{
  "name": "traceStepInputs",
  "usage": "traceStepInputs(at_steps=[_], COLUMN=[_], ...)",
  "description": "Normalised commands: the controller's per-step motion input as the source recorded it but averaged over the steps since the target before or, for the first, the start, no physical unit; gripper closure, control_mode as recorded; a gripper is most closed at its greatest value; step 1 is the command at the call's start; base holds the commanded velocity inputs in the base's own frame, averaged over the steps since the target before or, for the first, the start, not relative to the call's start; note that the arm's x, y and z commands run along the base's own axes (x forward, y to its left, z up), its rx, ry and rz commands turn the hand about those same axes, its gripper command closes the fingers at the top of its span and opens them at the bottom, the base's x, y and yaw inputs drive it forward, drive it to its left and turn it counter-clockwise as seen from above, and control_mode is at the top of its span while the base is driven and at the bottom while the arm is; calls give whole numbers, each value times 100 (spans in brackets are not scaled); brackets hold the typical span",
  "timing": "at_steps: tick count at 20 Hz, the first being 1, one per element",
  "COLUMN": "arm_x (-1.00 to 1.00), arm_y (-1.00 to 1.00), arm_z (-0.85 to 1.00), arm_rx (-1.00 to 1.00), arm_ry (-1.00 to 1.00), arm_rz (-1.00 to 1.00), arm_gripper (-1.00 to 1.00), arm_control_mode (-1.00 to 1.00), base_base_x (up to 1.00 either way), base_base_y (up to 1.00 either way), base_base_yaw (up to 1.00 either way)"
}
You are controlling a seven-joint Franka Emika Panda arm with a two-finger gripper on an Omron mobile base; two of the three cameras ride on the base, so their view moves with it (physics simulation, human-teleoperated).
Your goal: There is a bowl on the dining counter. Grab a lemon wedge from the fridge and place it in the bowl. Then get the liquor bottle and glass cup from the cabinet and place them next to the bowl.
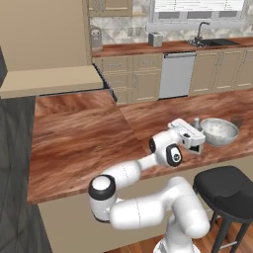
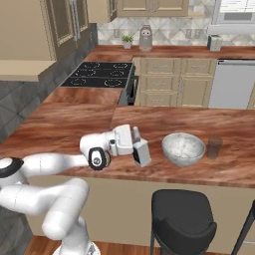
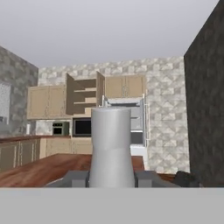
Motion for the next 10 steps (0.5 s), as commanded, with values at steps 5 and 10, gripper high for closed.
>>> traceStepInputs(at_steps=[5, 10], arm_x=[24, 7], arm_y=[-2, -3], arm_z=[-10, -34], arm_rx=[7, 5], arm_ry=[0, 0], arm_rz=[-9, -8], arm_gripper=[100, 100], arm_control_mode=[-100, -100], base_base_x=[0, 0], base_base_y=[0, 0], base_base_yaw=[0, 0])
